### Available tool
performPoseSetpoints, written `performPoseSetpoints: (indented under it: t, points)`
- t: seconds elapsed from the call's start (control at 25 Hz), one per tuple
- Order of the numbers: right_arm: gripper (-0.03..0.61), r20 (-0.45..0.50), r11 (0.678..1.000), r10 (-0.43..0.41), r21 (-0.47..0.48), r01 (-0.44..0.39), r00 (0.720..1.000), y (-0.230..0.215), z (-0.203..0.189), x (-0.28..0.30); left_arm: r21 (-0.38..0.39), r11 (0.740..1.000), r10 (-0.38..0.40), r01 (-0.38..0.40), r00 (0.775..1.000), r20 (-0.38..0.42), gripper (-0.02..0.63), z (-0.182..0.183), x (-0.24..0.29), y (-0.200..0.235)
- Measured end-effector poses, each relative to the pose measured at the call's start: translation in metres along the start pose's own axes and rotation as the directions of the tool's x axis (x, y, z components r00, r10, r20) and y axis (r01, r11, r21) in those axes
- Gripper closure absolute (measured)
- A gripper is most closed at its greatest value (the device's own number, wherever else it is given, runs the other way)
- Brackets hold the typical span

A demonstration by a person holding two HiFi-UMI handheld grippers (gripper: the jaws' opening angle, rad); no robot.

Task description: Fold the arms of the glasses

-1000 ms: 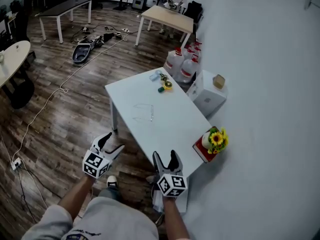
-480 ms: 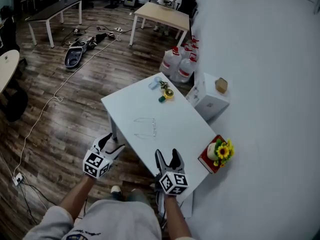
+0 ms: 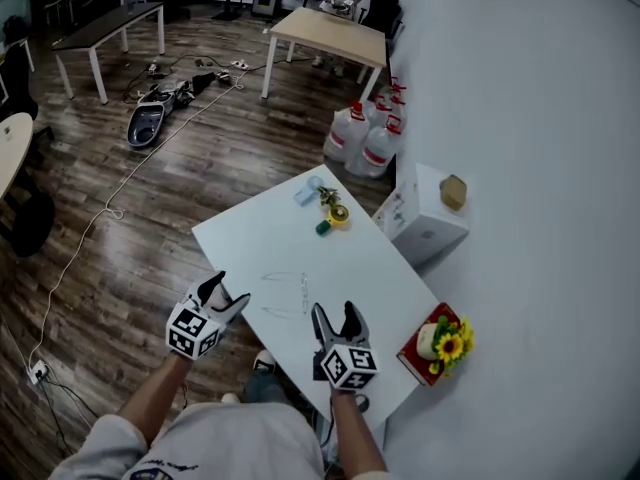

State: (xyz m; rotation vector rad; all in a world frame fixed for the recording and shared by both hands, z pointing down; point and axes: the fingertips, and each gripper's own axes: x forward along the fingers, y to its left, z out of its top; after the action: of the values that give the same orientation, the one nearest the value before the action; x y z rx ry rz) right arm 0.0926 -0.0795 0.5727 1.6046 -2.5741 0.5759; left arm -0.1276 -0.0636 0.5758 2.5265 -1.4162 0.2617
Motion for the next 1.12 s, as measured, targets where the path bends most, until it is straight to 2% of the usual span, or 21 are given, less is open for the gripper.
performPoseSetpoints:
  t: [0.16,0.4,0.52,0.8,0.96,1.04,1.12]
  points:
    - [0.252,-0.038,0.999,0.029,0.015,-0.028,0.999,-0.025,0.013,0.042,0.000,1.000,0.002,-0.002,1.000,0.002,0.311,0.023,0.046,0.015]
    - [0.259,-0.101,0.996,0.087,0.019,-0.085,0.991,-0.052,0.013,0.092,-0.006,1.000,0.010,-0.010,0.999,-0.031,0.311,0.029,0.097,0.029]
    - [0.316,-0.168,0.992,0.115,0.062,-0.106,0.979,-0.062,-0.007,0.108,-0.022,1.000,0.003,-0.005,0.998,-0.064,0.311,0.019,0.115,0.035]
    - [0.344,-0.295,0.978,0.161,0.178,-0.111,0.942,-0.081,-0.060,0.136,-0.042,0.999,-0.016,0.011,0.993,-0.120,0.311,-0.002,0.140,0.057]
    - [0.374,-0.349,0.946,0.229,0.300,-0.124,0.908,-0.089,-0.088,0.148,-0.060,0.998,-0.016,0.008,0.990,-0.140,0.311,-0.012,0.143,0.069]
    - [0.408,-0.365,0.913,0.273,0.390,-0.120,0.890,-0.096,-0.102,0.152,-0.069,0.998,-0.013,0.003,0.988,-0.151,0.311,-0.018,0.141,0.075]
    - [0.408,-0.369,0.877,0.304,0.468,-0.107,0.878,-0.102,-0.111,0.158,-0.073,0.997,-0.009,-0.003,0.987,-0.162,0.311,-0.023,0.140,0.080]
